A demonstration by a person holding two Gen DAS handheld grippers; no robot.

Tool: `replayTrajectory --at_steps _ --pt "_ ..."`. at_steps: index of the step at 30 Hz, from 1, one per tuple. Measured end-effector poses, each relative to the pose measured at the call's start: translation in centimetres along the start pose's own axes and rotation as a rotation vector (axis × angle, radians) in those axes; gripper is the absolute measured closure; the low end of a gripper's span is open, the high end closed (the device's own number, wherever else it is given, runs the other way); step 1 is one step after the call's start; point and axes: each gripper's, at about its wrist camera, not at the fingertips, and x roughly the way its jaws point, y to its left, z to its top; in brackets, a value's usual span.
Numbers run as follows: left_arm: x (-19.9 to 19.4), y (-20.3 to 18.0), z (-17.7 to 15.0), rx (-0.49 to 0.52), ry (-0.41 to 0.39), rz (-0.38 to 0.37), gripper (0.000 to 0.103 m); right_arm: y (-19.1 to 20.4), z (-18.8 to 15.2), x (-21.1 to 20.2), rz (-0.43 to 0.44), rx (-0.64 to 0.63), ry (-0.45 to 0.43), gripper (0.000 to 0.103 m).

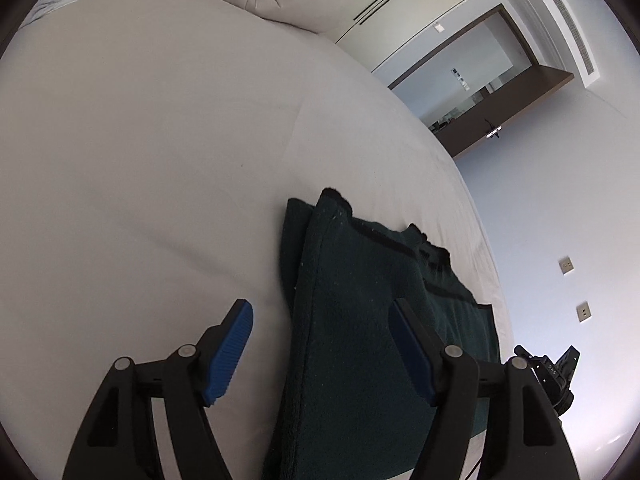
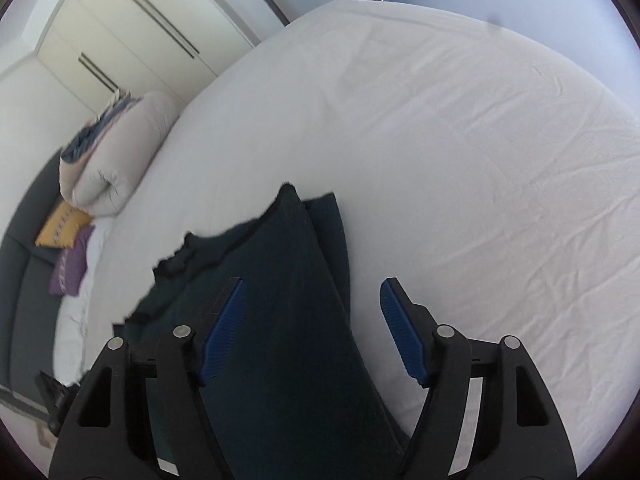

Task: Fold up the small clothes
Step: 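Lower the hem onto the sweater and open both grippers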

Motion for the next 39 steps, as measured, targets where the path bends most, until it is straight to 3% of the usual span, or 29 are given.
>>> replayTrajectory --at_steps 3,5,7,9,11,12,17,27,34,39 --pt "1.3 -0.3 -0.2 0.035 0.015 0.047 0.031 1.6 -1.0 0.8 -0.072 -0.091 -0.003 0.038" --pt "1.8 -0.6 -1.0 0.064 0.028 0.057 0.031 2.5 -2.0 1.3 -0.134 -0.179 0.003 0.046" --pt "2.0 -0.8 -1.8 0.093 0.033 0.075 0.033 2.8 -2.8 2.6 -0.223 -0.265 0.052 0.081" --pt "2.0 -0.9 -2.5 0.125 0.039 0.081 0.044 2.5 -3.5 2.8 -0.225 -0.275 0.062 0.086" --pt "2.2 -1.1 -3.1 0.144 0.055 0.092 0.066 2.4 -3.9 2.2 -0.229 -0.268 0.046 0.093" --pt "2.2 -1.1 -3.4 0.147 0.060 0.091 0.070 2.3 -3.9 1.8 -0.230 -0.254 0.036 0.095" --pt "2.3 -1.5 -4.1 0.185 0.047 0.129 0.085 1.2 -4.5 0.1 -0.225 -0.200 0.024 0.098" --pt "1.5 -0.7 -5.1 0.199 0.039 0.151 0.090 -4.9 -6.6 -0.8 -0.102 0.047 0.038 0.099" --pt "0.2 0.3 -6.4 0.185 0.014 0.153 0.092 -4.5 -7.0 -0.1 -0.110 0.013 0.031 0.099" --pt "-0.5 0.9 -6.9 0.167 0.001 0.144 0.092 -3.1 -7.1 0.9 -0.168 -0.088 0.036 0.099"
